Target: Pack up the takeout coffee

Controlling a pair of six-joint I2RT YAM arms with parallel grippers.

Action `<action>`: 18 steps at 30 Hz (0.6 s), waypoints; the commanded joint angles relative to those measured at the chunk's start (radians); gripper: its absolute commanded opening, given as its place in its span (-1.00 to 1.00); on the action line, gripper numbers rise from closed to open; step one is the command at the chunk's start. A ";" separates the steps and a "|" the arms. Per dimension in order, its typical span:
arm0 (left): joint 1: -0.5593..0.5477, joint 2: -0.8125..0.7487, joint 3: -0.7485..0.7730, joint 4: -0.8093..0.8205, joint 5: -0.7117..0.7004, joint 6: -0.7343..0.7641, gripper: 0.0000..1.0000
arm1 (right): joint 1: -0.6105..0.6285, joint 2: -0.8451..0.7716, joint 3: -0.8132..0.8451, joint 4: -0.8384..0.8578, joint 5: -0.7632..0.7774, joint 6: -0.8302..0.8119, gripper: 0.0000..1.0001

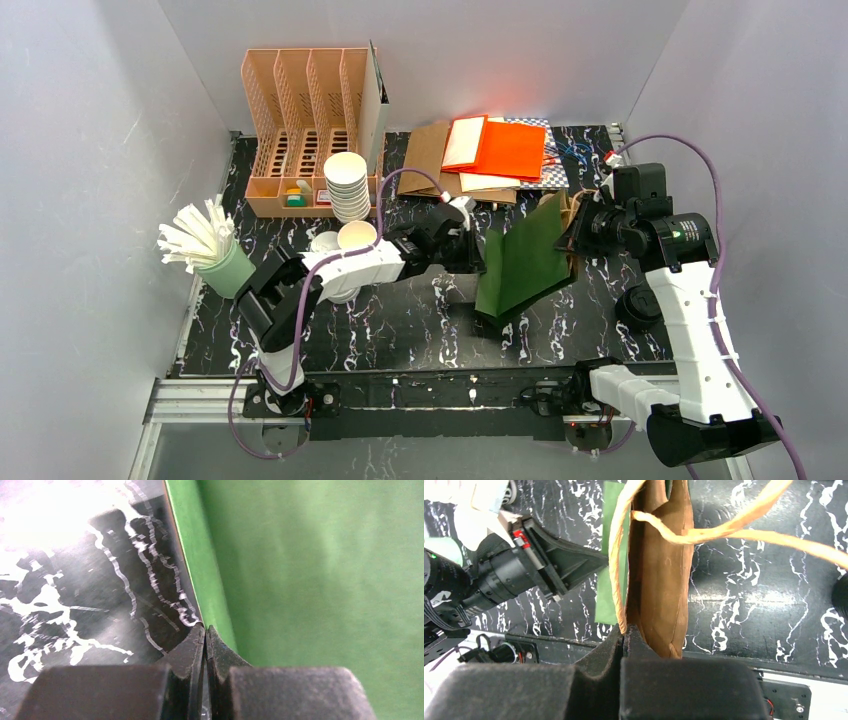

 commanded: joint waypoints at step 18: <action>0.138 -0.111 -0.269 0.143 0.156 -0.081 -0.58 | -0.005 0.008 0.020 0.048 -0.083 0.045 -0.97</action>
